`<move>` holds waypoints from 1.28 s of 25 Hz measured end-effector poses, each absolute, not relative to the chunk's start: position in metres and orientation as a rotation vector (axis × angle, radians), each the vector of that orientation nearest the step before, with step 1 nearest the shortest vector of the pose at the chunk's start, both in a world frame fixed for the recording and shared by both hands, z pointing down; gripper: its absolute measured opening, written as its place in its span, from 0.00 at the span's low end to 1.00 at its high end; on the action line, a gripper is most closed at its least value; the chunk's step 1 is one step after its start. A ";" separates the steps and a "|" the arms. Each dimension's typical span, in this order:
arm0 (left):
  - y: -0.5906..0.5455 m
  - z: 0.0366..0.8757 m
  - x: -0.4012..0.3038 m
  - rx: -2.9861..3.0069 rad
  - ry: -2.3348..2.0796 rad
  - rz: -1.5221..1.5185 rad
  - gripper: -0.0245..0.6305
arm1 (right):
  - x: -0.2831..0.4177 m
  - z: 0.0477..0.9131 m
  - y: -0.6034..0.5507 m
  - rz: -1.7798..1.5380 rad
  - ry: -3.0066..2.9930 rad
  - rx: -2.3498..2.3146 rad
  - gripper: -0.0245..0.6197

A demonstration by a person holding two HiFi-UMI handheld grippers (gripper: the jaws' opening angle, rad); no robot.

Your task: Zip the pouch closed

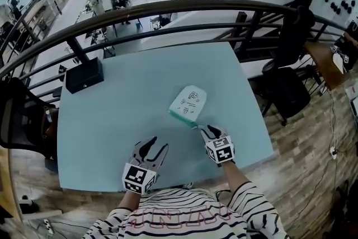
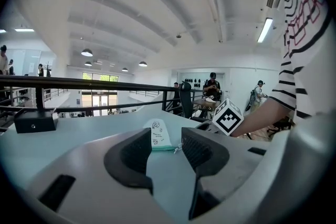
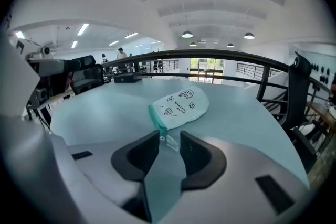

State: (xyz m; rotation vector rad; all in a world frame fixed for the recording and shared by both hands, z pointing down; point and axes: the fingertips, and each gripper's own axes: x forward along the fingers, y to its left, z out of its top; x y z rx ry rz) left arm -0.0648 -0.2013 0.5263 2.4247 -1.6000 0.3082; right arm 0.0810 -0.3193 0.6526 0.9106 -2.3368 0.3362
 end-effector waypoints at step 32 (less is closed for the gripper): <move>-0.209 0.563 -0.048 2.403 -1.589 0.459 0.30 | 0.044 0.660 -0.309 0.297 -2.412 0.581 0.10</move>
